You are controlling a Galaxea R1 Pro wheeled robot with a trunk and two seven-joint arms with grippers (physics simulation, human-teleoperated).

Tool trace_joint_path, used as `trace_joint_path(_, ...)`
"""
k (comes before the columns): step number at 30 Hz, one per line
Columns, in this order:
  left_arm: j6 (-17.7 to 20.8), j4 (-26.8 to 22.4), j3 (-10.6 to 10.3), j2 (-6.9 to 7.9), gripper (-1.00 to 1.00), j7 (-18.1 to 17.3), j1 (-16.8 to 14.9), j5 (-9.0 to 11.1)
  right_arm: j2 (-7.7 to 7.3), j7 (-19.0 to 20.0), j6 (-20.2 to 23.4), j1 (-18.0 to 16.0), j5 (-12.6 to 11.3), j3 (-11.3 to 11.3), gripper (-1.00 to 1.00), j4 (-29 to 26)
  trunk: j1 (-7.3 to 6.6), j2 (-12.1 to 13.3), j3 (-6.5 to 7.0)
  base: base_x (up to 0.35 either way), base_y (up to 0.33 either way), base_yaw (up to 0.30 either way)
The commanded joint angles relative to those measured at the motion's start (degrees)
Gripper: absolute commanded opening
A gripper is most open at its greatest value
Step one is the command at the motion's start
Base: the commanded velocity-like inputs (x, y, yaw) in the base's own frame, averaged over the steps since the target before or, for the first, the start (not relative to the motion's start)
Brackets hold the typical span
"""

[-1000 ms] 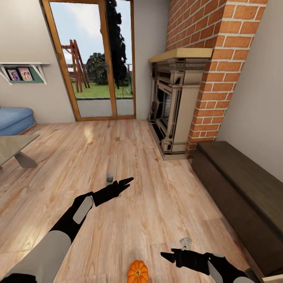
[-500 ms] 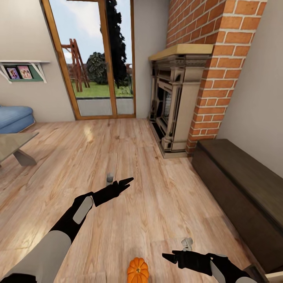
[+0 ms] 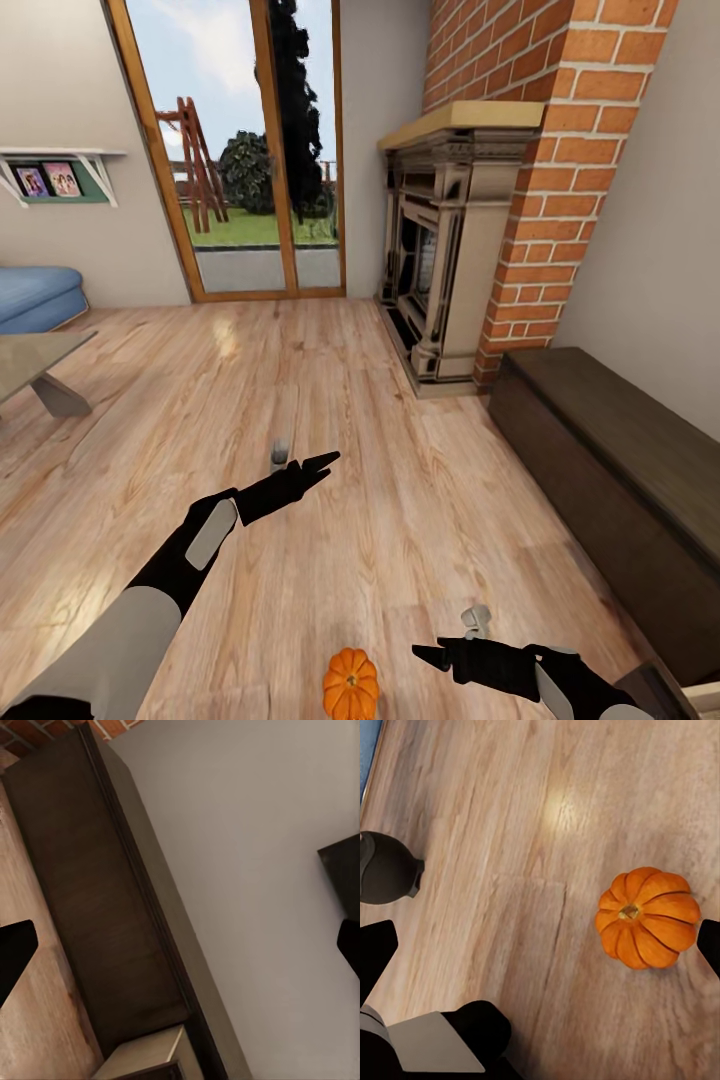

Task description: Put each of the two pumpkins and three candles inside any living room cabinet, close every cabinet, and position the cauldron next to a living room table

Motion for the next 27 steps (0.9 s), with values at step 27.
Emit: trace_joint_path(27,0.0,0.1,0.0,0.0,1.0,0.0,0.0,0.0,-0.66,0.2,0.3,0.0,0.0,-0.1,1.0,-0.1,5.94,-10.8,-4.85,0.0,0.0,0.0)
